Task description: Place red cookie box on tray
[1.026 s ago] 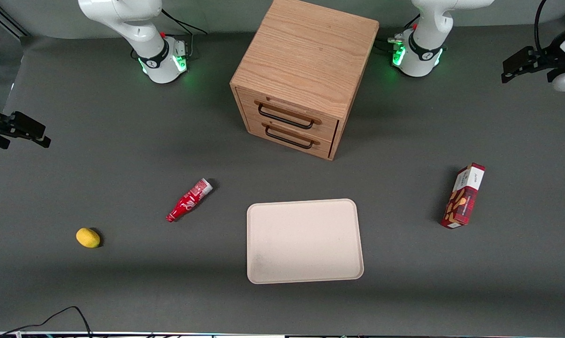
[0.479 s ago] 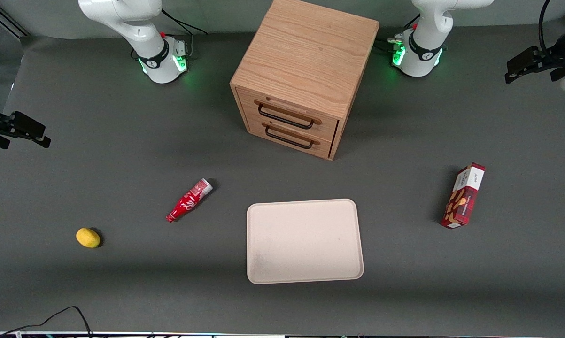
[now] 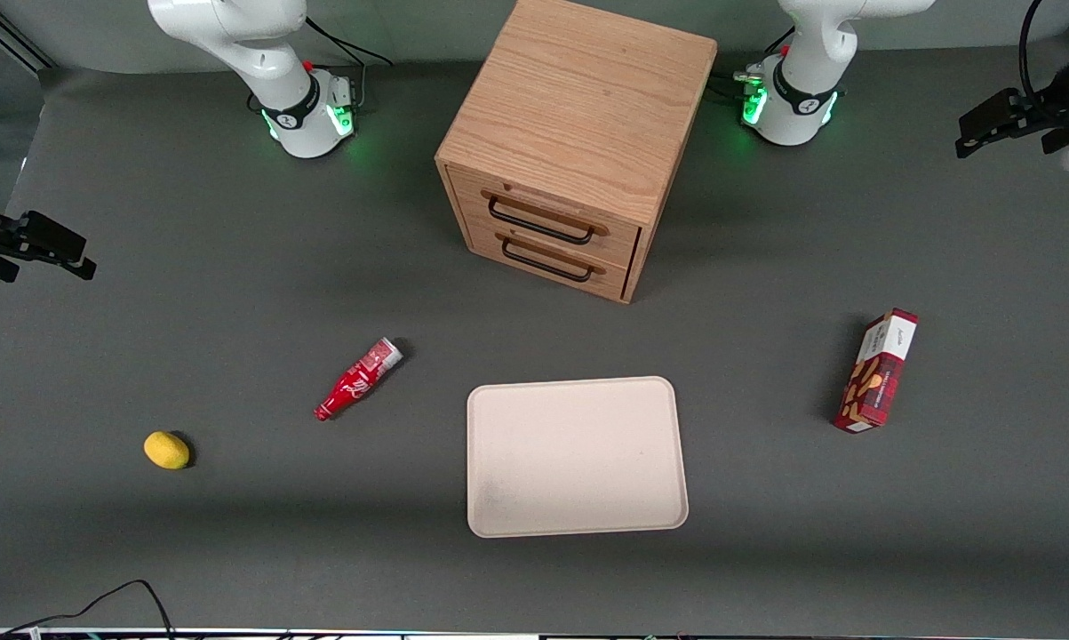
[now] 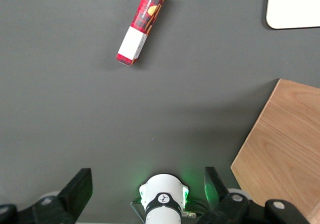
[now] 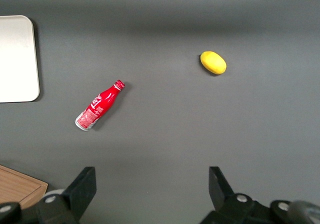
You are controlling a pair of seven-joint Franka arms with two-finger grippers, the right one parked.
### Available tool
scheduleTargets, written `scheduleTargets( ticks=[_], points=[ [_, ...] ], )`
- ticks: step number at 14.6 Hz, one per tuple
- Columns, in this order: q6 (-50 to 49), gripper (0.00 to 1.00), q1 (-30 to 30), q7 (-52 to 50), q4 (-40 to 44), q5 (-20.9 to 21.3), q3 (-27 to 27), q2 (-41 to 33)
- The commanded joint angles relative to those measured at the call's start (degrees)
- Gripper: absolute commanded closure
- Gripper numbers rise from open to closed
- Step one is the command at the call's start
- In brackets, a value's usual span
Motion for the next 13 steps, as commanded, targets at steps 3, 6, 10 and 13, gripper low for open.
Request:
scheduleTargets(
  ticks=[3,6,10,13],
  points=[
    [-0.7,0.00,0.0,5.6,8.8,0.5,4.2,7.0],
    [1.9,0.00,0.0,17.7,10.9,0.4,9.1,12.5],
    [12.5,0.00,-0.2,29.1,5.5,-1.1,9.7,22.2],
    [27.6,0.00,0.1,37.4,-5.1,-6.0,9.9,26.4]
  ],
)
